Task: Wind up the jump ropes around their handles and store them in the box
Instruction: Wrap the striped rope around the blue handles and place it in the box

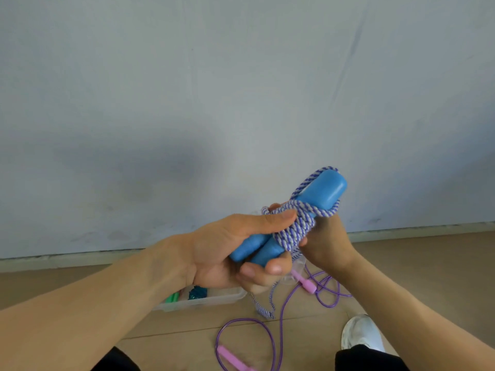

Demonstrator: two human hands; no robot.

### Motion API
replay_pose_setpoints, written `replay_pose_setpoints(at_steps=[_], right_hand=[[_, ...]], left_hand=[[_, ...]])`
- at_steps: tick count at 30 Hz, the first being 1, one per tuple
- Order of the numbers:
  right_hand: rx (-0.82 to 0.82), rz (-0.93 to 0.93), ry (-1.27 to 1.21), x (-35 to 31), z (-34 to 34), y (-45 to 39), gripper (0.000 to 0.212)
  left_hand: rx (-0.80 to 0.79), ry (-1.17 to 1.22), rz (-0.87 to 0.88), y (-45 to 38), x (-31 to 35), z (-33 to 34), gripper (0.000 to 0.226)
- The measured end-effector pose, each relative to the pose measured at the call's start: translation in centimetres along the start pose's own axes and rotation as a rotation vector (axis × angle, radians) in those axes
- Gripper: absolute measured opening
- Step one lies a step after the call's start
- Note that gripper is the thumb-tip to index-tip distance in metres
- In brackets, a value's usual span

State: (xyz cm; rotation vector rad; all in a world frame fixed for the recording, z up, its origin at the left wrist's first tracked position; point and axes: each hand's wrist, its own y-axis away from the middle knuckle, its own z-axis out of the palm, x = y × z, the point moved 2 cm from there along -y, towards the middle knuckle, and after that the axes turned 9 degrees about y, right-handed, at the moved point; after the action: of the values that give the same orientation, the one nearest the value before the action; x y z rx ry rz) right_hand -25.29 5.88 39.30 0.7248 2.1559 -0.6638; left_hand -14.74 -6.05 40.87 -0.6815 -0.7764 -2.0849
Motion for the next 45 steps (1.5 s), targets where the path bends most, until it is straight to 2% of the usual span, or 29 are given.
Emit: replay_pose_setpoints(at_steps=[3,6,8,10,13,17,21,27,36,40,45], right_hand=[[0.034,0.164,-0.024,1.0,0.3,-0.1,0.024],[0.015,0.254,0.006,1.1,0.4,-0.1,0.012],[-0.014,0.308,-0.030,1.3,0.3,0.0,0.032],[-0.082,0.333,-0.087,1.1,0.3,-0.1,0.039],[-0.149,0.352,-0.164,0.5,0.8,0.3,0.032],[-0.221,0.418,-0.212,0.0,1.3,0.8,0.033],[-0.263,0.468,-0.203,-0.2,1.4,1.0,0.029],[-0.243,0.543,-0.155,0.0,0.7,0.5,0.025],[-0.442,0.615,-0.044,0.0,1.1,0.9,0.031],[-0.484,0.650,-0.144,-0.6,1.4,1.0,0.034],[-0.520,0.664,-0.241,-1.0,1.9,1.6,0.037]], left_hand=[[0.132,0.043,0.028,-0.3,0.2,-0.4,0.033],[0.246,0.077,0.073,-0.8,-0.1,-0.5,0.026],[0.335,0.087,0.147,-0.9,-0.1,-0.9,0.024],[0.387,0.074,0.220,-0.8,0.3,-1.4,0.025],[0.378,0.037,0.248,-0.6,0.7,-1.5,0.024],[0.346,0.029,0.257,-0.6,0.7,-1.2,0.019],[0.387,0.001,0.268,-0.7,0.9,-1.5,0.014],[0.588,-0.196,0.229,-0.9,0.7,-2.9,0.023],[0.813,-0.444,0.127,-0.6,1.1,-4.1,0.041],[0.904,-0.497,0.150,-0.5,1.9,-4.3,0.044],[0.974,-0.553,0.240,-0.8,1.8,-4.7,0.039]])
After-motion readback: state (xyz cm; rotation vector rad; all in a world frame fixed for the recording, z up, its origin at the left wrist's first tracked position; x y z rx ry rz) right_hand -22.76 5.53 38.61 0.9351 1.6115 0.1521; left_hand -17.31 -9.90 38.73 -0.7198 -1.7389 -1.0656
